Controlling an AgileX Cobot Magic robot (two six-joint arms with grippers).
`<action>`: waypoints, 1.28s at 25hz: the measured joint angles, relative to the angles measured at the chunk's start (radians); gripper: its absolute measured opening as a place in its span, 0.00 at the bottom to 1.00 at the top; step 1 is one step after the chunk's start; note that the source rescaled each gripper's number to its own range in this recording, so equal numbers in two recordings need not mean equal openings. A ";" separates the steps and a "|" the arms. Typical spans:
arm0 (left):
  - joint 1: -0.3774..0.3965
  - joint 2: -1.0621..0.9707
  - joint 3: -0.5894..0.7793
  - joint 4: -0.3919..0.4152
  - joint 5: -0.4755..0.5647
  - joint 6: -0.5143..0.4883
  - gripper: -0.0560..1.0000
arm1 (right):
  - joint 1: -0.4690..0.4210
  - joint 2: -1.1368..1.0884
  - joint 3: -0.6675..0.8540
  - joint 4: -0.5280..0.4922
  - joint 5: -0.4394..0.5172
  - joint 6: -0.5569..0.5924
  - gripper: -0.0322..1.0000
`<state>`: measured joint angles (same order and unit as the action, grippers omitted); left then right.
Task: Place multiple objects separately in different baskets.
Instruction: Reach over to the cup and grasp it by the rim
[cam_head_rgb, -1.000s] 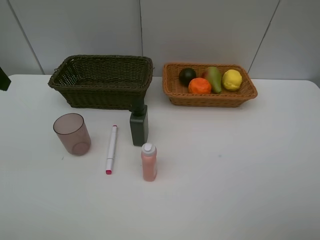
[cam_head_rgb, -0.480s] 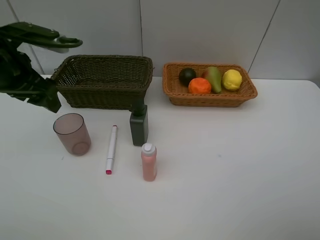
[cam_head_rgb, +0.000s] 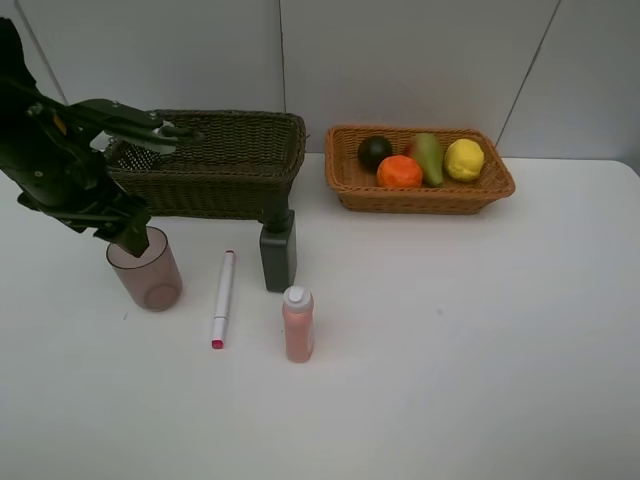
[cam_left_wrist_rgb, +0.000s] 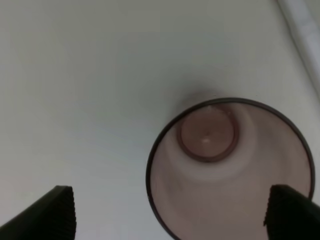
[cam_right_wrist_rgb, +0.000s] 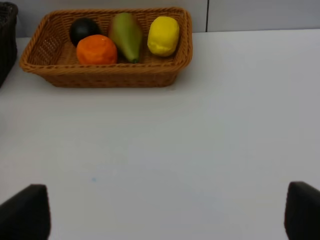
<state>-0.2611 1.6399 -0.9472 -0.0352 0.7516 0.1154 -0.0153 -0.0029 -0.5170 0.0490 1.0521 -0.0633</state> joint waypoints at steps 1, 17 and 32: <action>0.000 0.015 0.000 0.000 -0.005 0.000 1.00 | 0.000 0.000 0.000 0.000 0.000 0.000 0.98; 0.000 0.175 0.000 0.001 -0.092 0.000 0.99 | 0.000 0.000 0.000 0.000 0.000 0.000 0.98; 0.000 0.185 -0.002 -0.001 -0.132 0.000 0.05 | 0.000 0.000 0.000 -0.001 0.000 0.000 0.98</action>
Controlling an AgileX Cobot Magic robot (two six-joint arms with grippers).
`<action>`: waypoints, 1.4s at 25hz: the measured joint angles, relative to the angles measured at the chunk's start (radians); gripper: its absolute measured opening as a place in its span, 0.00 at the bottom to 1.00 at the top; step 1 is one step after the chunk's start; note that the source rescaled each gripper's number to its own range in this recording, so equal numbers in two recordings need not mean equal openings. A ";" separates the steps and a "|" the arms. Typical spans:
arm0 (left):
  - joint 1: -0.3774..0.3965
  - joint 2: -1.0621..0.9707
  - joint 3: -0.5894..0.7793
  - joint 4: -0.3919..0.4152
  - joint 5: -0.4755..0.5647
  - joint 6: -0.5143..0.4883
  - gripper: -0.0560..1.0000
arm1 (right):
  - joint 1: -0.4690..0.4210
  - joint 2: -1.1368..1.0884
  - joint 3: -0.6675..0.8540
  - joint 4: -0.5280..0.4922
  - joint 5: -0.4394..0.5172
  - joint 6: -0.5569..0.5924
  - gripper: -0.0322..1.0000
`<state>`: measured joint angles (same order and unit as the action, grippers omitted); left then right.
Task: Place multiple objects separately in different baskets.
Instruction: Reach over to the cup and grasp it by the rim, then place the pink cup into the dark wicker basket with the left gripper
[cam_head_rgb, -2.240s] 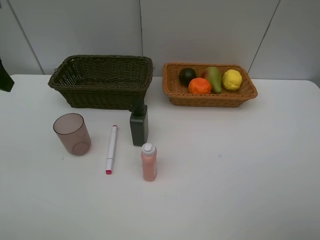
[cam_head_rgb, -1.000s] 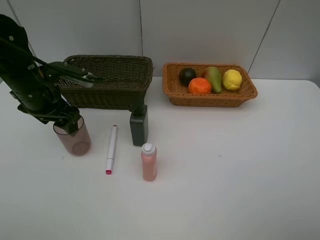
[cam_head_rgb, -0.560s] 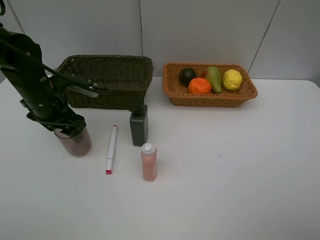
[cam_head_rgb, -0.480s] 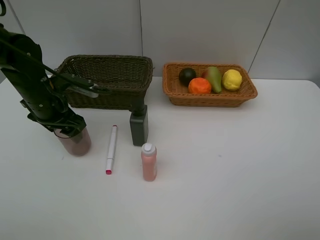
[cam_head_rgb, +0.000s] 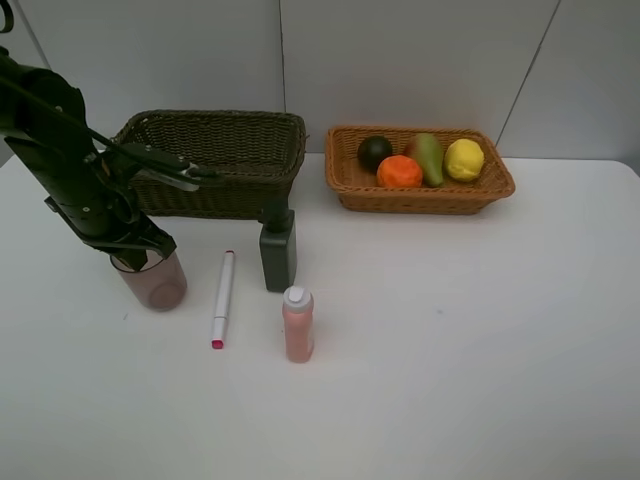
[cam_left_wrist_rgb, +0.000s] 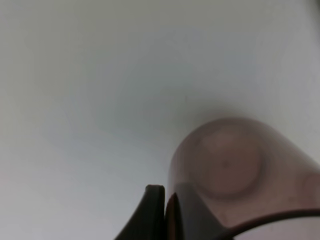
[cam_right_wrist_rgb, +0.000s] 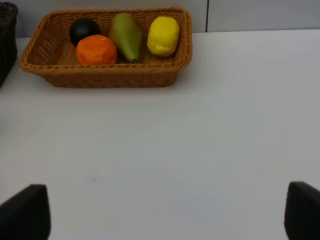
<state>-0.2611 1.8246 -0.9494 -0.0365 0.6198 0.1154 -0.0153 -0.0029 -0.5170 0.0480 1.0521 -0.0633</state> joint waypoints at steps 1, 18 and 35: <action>0.000 0.000 0.000 0.000 -0.001 0.000 0.05 | 0.000 0.000 0.000 0.000 0.000 0.000 0.98; 0.000 -0.076 -0.064 0.002 0.159 0.000 0.05 | 0.000 0.000 0.000 0.000 0.000 0.000 0.98; 0.000 -0.093 -0.532 0.068 0.414 0.000 0.05 | 0.000 0.000 0.000 0.000 0.000 0.000 0.98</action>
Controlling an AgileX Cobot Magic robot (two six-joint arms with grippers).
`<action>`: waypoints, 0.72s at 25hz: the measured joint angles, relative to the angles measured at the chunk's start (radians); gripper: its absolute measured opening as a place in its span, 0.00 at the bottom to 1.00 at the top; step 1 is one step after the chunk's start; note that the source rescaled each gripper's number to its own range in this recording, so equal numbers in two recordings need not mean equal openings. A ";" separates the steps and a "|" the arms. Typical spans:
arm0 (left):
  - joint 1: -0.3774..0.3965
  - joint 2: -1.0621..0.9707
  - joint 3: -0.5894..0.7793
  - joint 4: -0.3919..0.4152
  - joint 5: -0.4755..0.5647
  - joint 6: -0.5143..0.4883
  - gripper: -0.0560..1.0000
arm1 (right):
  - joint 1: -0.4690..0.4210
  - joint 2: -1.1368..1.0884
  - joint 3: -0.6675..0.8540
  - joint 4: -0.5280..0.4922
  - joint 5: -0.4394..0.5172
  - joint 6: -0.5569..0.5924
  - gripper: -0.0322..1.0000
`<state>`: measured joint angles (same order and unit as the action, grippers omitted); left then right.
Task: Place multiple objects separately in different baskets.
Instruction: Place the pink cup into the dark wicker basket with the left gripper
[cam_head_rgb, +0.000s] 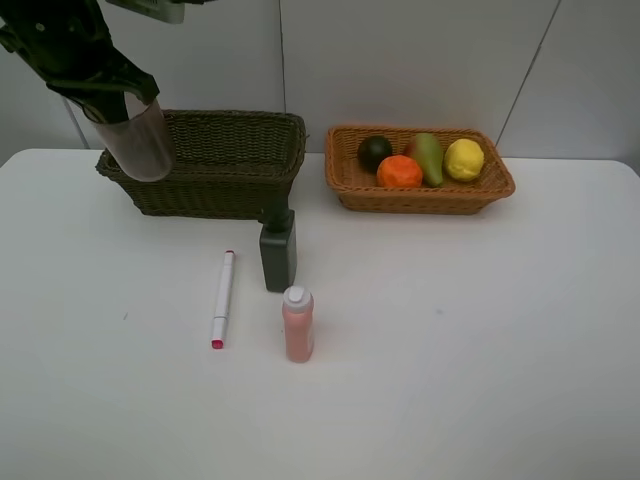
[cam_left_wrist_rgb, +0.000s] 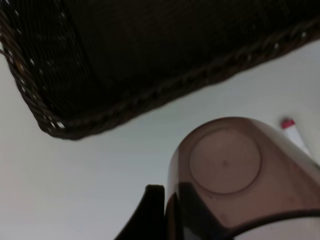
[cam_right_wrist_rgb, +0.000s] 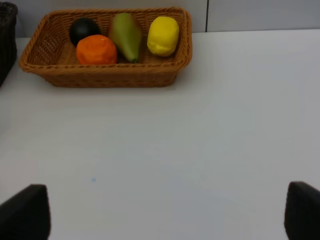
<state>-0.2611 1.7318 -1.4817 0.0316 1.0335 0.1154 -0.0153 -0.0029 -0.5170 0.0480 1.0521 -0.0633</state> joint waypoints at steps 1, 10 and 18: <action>0.000 0.000 -0.011 0.015 -0.025 0.000 0.05 | 0.000 0.000 0.000 0.000 0.000 0.000 0.98; 0.019 0.058 -0.022 0.084 -0.339 0.000 0.05 | 0.000 0.000 0.000 0.000 0.000 0.000 0.98; 0.047 0.220 -0.022 0.087 -0.522 0.020 0.05 | 0.000 0.000 0.000 0.000 0.000 0.000 0.98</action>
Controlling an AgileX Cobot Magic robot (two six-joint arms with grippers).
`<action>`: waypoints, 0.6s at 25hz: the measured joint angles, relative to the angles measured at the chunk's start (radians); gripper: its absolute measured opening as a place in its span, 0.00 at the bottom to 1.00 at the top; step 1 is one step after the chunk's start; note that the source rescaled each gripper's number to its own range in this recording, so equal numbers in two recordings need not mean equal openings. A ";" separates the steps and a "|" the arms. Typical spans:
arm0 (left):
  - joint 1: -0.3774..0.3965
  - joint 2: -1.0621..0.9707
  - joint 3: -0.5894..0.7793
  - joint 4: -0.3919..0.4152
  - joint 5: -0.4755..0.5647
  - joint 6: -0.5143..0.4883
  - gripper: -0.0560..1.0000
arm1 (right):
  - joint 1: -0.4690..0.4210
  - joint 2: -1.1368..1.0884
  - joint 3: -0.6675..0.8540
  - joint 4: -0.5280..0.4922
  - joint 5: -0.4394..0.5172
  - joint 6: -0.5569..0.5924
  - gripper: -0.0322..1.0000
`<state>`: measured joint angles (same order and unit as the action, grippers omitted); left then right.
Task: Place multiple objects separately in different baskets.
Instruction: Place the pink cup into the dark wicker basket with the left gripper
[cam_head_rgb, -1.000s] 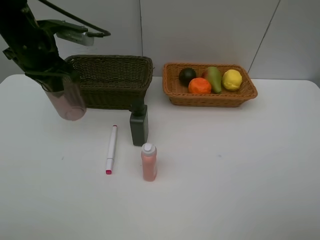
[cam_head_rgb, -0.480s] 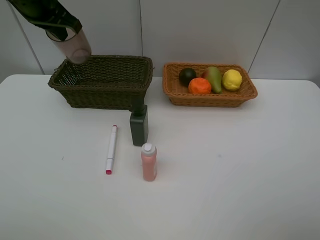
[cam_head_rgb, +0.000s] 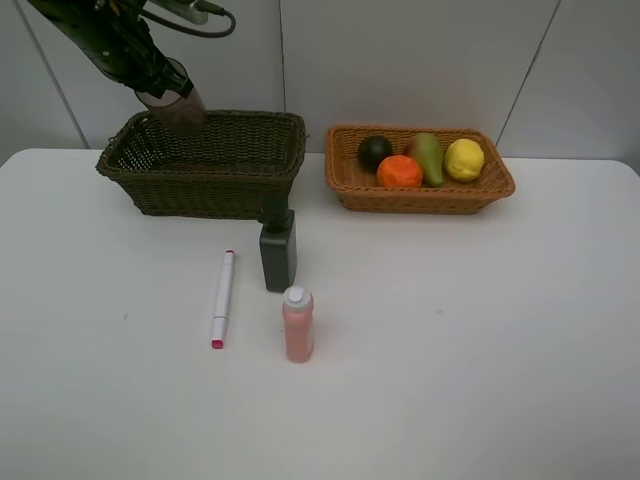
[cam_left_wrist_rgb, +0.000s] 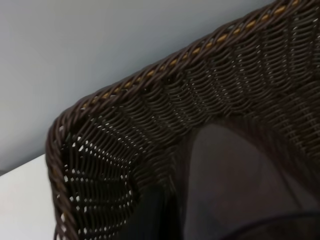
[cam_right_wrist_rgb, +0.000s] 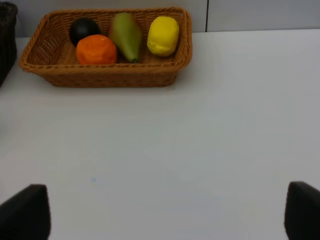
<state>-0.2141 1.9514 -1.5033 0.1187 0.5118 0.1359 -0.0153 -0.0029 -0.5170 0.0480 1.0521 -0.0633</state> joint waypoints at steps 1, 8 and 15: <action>0.004 0.015 0.000 0.000 -0.018 0.000 0.05 | 0.000 0.000 0.000 0.000 0.000 0.000 0.98; 0.029 0.111 0.000 0.000 -0.070 0.003 0.05 | 0.000 0.000 0.000 0.000 0.000 0.000 0.98; 0.039 0.144 0.000 -0.010 -0.084 0.003 0.05 | 0.000 0.000 0.000 0.000 0.000 0.000 0.98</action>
<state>-0.1750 2.0958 -1.5033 0.1084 0.4282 0.1387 -0.0153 -0.0029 -0.5170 0.0480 1.0521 -0.0633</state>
